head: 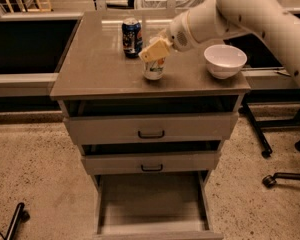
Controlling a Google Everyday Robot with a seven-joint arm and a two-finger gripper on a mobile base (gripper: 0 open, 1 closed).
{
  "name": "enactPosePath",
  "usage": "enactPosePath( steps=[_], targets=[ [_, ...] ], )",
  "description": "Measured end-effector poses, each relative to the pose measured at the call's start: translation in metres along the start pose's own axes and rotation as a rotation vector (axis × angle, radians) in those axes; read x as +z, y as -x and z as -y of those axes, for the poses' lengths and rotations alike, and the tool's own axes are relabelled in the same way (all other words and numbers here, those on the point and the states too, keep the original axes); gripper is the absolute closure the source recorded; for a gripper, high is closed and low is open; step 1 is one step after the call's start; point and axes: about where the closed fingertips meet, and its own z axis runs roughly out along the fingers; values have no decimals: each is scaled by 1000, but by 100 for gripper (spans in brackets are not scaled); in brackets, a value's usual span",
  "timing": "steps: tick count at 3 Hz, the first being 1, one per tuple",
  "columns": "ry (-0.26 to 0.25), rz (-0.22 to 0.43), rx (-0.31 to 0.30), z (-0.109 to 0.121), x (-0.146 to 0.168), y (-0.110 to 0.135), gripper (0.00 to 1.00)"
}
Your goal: Pick 7up can from bottom drawer and place on counter
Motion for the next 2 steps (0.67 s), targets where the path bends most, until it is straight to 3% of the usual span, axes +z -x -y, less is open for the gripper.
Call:
enactPosePath(
  steps=[1, 2],
  targets=[
    [-39, 41, 91, -1, 0, -21, 0],
    [-44, 45, 96, 0, 3, -24, 0]
  ],
)
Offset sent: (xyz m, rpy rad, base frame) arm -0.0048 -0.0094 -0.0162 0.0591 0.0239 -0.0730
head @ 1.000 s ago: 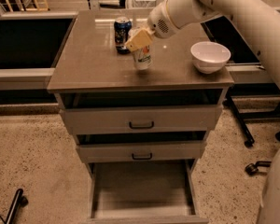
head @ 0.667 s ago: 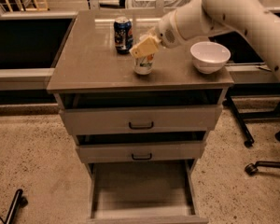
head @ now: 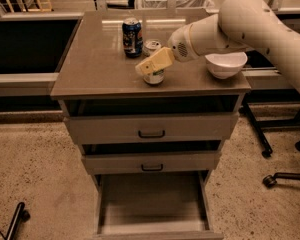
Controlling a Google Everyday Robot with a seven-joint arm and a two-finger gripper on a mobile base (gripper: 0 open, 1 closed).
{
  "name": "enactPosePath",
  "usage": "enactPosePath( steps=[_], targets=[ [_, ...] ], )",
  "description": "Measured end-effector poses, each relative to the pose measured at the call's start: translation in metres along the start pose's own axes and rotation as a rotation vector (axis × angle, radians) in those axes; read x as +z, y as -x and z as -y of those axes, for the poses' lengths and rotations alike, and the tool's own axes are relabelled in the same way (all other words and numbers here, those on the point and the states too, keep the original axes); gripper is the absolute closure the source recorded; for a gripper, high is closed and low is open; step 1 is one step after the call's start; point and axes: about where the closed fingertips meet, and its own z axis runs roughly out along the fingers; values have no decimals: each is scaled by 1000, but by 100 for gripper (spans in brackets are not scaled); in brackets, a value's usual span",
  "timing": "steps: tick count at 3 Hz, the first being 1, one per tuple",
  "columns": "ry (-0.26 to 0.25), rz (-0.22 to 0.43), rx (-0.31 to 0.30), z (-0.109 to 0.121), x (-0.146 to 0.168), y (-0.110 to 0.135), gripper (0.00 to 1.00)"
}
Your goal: Pick 7up can from bottom drawer and place on counter
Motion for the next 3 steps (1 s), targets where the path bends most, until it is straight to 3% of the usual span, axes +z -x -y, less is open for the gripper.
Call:
enactPosePath(
  steps=[1, 3],
  targets=[
    [16, 13, -52, 3, -11, 3, 0],
    [37, 128, -439, -10, -102, 73, 0]
  ],
)
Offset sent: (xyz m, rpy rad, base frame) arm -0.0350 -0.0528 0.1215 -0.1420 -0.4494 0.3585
